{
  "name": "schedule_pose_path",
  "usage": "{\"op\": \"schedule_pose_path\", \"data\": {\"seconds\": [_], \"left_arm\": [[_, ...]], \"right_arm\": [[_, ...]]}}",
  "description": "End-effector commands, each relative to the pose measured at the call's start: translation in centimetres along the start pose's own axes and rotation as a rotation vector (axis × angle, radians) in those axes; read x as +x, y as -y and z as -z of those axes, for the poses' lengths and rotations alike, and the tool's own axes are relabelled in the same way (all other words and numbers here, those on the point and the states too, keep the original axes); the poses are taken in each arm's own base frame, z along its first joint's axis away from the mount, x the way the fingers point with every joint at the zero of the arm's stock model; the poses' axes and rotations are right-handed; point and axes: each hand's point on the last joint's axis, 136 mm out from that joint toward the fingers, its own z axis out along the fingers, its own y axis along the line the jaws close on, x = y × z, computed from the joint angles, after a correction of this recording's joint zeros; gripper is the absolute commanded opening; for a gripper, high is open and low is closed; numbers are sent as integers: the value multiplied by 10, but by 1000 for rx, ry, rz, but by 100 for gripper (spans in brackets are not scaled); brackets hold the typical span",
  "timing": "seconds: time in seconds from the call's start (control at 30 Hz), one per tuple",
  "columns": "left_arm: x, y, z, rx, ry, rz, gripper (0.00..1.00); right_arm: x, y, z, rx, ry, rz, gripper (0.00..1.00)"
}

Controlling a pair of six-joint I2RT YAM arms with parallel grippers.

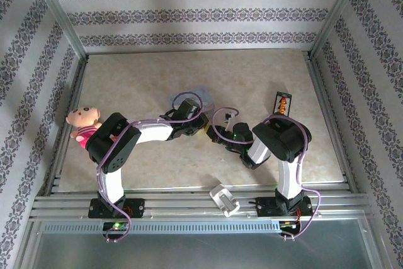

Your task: Unlock a padlock with a key

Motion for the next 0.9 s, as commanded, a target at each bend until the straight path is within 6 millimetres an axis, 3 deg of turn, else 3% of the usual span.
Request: {"op": "schedule_pose_path", "data": {"seconds": [0.0,0.17,0.6,0.87], "left_arm": [[25,-3,-3,26,-123,59,0],[25,0,-4,43,-124,60,0],[27,2,-7,65,-135,63,0],[27,4,-8,73,-138,63,0]], "right_arm": [[-10,8,-3,12,39,-112,5],[-8,21,-5,39,40,-257,0],[-3,43,-11,78,37,-541,0],[0,40,-19,56,3,-666,0]]}}
